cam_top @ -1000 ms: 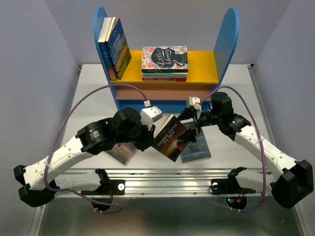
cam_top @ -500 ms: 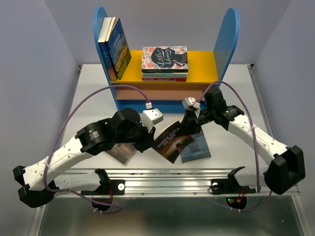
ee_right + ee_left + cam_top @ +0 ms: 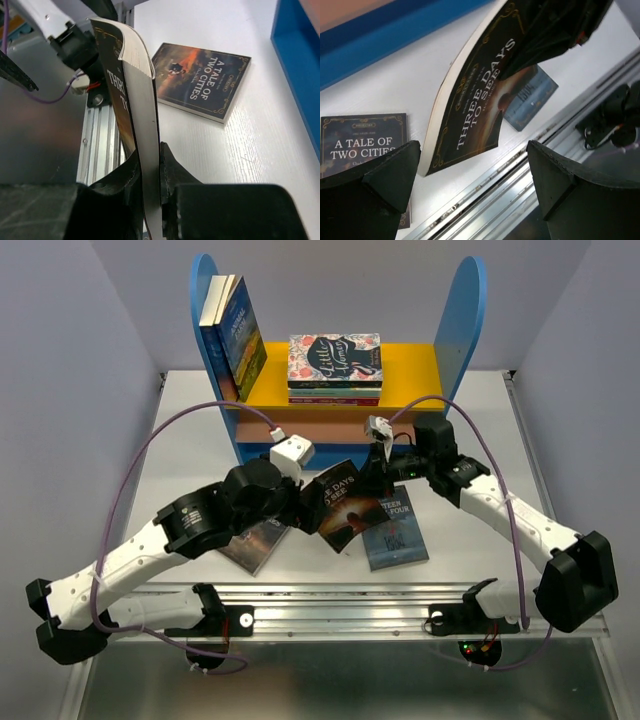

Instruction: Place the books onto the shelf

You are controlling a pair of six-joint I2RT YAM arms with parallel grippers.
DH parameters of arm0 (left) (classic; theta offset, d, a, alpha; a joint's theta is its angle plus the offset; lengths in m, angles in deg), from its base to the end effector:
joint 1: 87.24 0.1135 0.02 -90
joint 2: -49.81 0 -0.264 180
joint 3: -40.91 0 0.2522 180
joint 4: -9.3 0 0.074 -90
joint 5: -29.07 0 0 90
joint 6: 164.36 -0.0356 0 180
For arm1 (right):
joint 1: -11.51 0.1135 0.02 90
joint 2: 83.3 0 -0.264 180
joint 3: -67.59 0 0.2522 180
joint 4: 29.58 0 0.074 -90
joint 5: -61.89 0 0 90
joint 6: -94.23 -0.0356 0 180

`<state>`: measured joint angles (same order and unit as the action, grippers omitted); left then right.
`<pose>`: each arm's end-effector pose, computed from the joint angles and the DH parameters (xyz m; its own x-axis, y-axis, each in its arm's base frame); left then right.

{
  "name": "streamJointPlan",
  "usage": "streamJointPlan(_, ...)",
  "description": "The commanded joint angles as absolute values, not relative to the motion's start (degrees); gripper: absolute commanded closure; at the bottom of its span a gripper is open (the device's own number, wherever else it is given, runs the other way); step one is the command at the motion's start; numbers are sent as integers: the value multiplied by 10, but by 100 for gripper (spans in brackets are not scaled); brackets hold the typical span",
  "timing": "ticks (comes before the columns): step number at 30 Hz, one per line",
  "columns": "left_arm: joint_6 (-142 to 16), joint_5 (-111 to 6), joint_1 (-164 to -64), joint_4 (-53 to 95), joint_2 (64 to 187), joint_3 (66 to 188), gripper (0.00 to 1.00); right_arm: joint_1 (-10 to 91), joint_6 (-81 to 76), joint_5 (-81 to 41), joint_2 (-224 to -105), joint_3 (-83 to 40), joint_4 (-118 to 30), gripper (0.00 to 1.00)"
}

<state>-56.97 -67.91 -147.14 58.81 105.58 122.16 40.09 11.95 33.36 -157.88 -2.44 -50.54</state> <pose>0.1036 -0.1700 0.3957 -0.4349 0.1587 -0.8864 0.7053 0.6720 -0.2257 0.2339 0.1630 0.3088 -0.2505 -0.2095 -0.9452 -0.9672 0.0121 0.2537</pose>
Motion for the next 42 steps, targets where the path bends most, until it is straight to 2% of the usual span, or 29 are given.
streamJointPlan(1,-470,-799,-1473,562,1006,1201,1,400,3,222,-1553,-44,-395,99)
streamJointPlan(8,-336,-889,-1471,563,919,1173,1,400,-104,155,-1515,-54,-406,99)
streamJointPlan(10,-320,-907,-1471,537,891,1132,1,400,-113,144,-1498,-52,-411,99)
streamJointPlan(15,-344,-868,-1470,414,807,1041,1,400,-149,136,-1458,-71,-428,99)
streamJointPlan(23,-378,-815,-1464,288,800,1004,1,400,-206,156,-1425,-80,-413,99)
streamJointPlan(26,-409,-751,-1446,214,814,993,1,400,-224,179,-1427,-87,-410,99)
streamJointPlan(32,-412,-667,-1397,189,863,1010,1,400,-266,229,-1428,-101,-385,99)
streamJointPlan(36,-413,-609,-1329,176,873,1005,1,400,-271,223,-1426,-98,-382,99)
streamJointPlan(38,-403,-536,-1299,156,883,992,1,400,-271,230,-1425,-99,-381,99)
streamJointPlan(39,-397,-509,-1285,144,887,989,3,400,-269,242,-1426,-100,-379,99)
streamJointPlan(42,-381,-427,-1249,93,908,977,16,400,-271,257,-1431,-101,-378,99)
